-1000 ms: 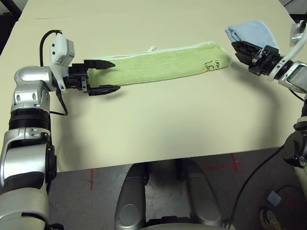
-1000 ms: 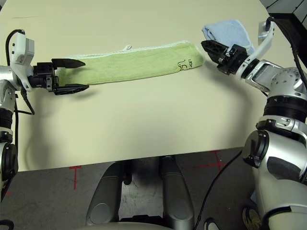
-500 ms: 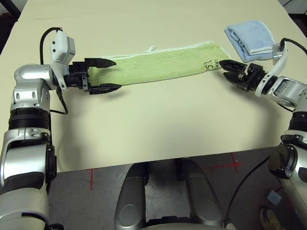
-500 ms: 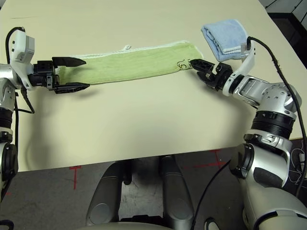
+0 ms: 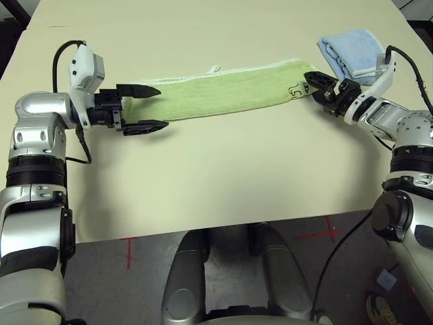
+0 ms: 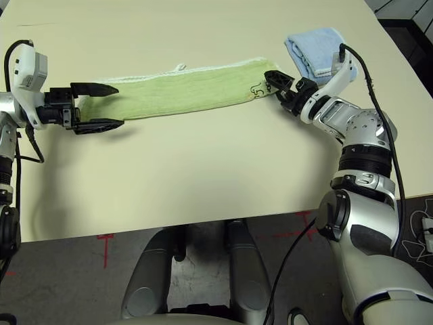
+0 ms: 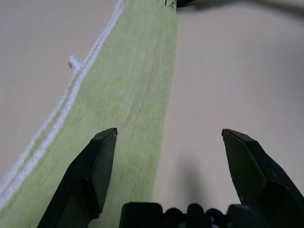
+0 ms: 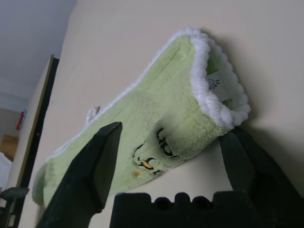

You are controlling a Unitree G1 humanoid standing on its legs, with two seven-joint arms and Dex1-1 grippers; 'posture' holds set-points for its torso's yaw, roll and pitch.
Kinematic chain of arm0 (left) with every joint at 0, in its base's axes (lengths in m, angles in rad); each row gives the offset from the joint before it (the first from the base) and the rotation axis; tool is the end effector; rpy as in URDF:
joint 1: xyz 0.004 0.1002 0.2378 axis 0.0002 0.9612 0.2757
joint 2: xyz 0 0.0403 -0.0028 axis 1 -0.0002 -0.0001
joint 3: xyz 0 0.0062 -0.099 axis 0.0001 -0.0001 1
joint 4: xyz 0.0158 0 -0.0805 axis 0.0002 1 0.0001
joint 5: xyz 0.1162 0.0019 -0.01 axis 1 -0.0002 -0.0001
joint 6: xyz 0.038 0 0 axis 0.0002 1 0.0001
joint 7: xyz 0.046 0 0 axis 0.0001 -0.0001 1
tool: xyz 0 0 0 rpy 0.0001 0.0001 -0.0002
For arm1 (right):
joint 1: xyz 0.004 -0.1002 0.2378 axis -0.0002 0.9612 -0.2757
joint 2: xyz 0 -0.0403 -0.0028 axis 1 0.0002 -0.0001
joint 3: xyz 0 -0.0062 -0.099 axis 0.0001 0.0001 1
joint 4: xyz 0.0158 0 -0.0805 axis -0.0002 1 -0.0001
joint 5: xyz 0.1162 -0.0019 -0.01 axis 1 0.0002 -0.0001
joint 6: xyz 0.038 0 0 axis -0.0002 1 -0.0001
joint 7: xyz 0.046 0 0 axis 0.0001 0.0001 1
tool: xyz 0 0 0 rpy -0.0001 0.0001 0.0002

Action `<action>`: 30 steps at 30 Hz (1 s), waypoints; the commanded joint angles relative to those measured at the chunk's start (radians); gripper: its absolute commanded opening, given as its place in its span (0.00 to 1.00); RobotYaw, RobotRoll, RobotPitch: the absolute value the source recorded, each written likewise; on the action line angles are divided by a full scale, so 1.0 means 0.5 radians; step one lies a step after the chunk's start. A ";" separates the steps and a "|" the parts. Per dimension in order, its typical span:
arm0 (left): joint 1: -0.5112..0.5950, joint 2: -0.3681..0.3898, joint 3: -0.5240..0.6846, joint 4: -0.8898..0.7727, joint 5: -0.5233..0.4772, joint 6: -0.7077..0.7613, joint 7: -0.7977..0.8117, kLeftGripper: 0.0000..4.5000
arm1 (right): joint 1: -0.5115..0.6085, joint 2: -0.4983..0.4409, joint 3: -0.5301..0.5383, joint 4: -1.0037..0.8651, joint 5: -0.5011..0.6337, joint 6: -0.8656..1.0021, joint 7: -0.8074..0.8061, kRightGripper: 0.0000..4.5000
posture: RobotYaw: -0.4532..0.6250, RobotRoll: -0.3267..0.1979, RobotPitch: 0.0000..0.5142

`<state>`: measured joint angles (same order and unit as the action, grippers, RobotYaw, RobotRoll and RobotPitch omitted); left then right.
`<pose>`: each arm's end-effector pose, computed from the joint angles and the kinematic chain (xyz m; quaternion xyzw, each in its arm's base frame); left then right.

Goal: Fold the towel and set it aside.

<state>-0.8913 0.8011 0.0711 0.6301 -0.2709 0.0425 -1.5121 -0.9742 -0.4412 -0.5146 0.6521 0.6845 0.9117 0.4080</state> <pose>0.3210 0.3105 0.2591 0.2319 -0.0073 -0.5403 0.8088 0.3428 -0.2591 0.2077 0.3663 0.0897 0.2161 0.9006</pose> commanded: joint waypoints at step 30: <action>-0.004 -0.035 0.095 0.128 -0.074 -0.145 0.084 1.00 | 0.387 -0.163 -0.118 -0.456 0.168 0.164 -0.198 0.01 | 0.39 0.62 0.68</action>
<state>-0.8913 0.7886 0.1063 0.6791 -0.2942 -0.0122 -1.4708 -0.8045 -0.5038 -0.5596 0.4298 0.7729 0.9990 0.3081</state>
